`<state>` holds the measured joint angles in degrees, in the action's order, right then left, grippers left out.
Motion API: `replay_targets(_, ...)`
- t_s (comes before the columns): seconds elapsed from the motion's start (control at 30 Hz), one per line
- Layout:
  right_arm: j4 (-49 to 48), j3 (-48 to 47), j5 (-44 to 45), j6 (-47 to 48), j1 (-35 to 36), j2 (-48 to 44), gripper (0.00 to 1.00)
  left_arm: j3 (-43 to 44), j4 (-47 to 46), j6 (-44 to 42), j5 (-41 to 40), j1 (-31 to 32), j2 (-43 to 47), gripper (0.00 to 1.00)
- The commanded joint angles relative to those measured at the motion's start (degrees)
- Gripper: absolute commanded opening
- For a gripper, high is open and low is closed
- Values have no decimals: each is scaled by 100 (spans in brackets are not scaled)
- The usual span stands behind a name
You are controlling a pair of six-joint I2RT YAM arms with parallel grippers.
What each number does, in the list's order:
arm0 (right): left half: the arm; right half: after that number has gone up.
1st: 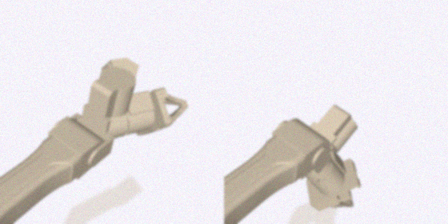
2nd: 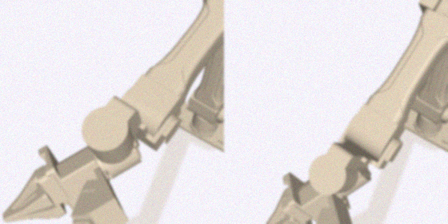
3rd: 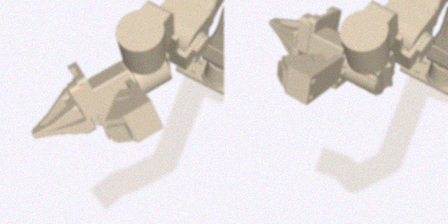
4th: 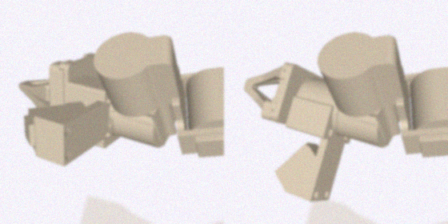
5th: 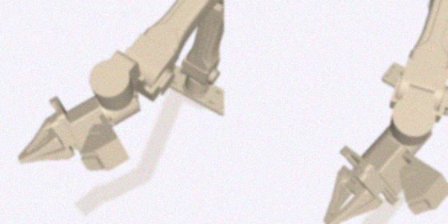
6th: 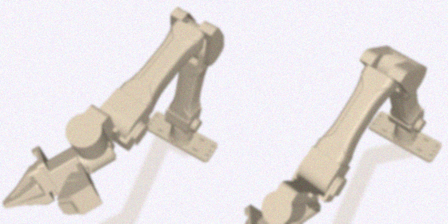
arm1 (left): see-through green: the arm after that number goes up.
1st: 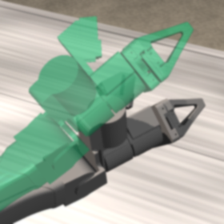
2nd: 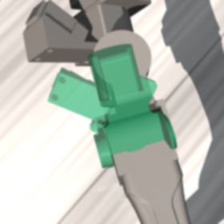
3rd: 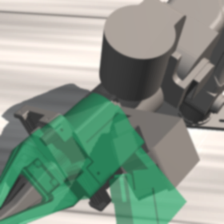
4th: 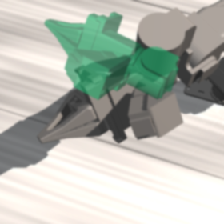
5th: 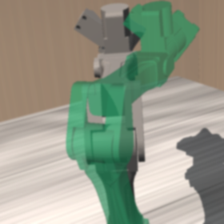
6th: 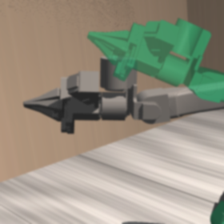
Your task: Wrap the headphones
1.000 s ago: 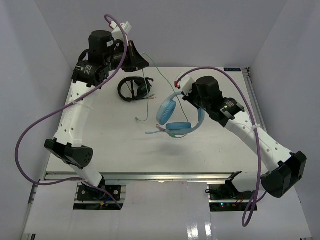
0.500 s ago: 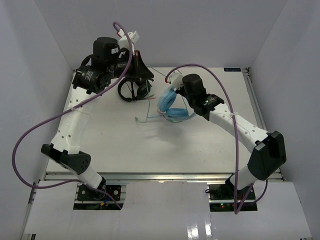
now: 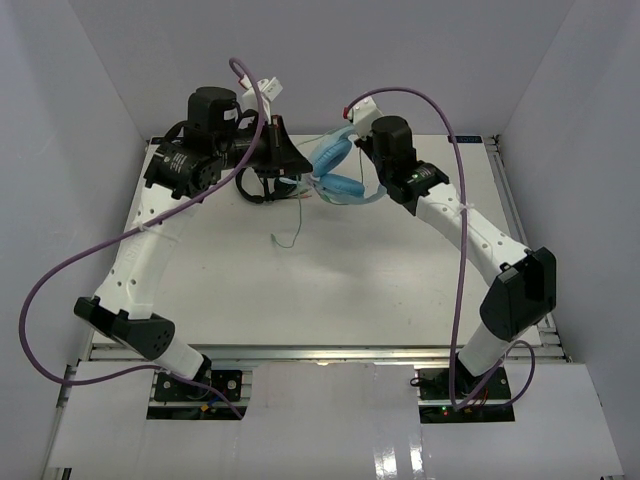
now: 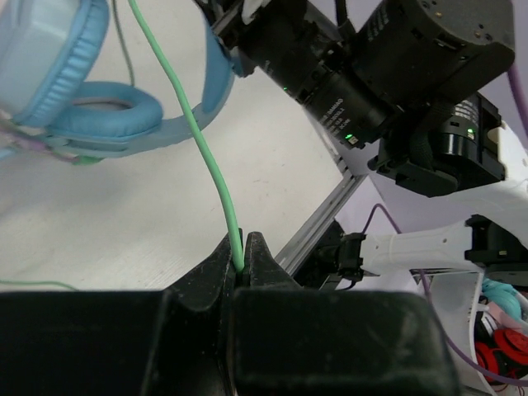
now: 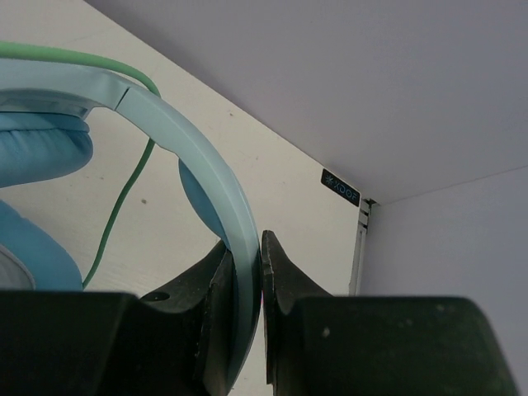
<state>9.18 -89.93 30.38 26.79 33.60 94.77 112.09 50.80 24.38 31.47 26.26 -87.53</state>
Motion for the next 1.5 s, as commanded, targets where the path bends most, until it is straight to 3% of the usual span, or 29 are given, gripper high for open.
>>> replay_targets(0.0,55,-981,-191,-1379,-250,55,8,-636,-817,472,145,345,384,0)
replay_targets(0.23,678,-1294,-1962,-3147,-1134,-302,8,-1632,-2058,744,-890,1069,335,0)
replay_targets(0.43,656,-944,-4298,-4653,-2356,-682,8,-2089,-2991,661,-1672,1651,137,1)
replay_targets(0.53,539,-722,-4911,-5149,-2620,-873,8,-2257,-3411,415,-2005,1879,-19,9)
replay_targets(0.6,449,-572,-5261,-5318,-2741,-985,8,-2581,-3994,228,-2133,2009,-14,21)
replay_targets(0.77,390,-360,-5820,-5600,-2991,-1254,8,-3816,-5431,-121,-2157,2123,282,46)
replay_targets(0.97,408,-147,-6329,-5795,-3184,-1454,8,-5324,-6995,-647,-1938,2194,622,61)
replay_targets(1.2,647,-60,-6186,-5499,-3184,-1576,8,-7145,-8868,-1661,-2025,2366,1197,81)
replay_targets(1.47,725,-51,-6273,-5430,-3184,-1618,8,-7709,-8561,-3391,-1971,2366,1169,83)
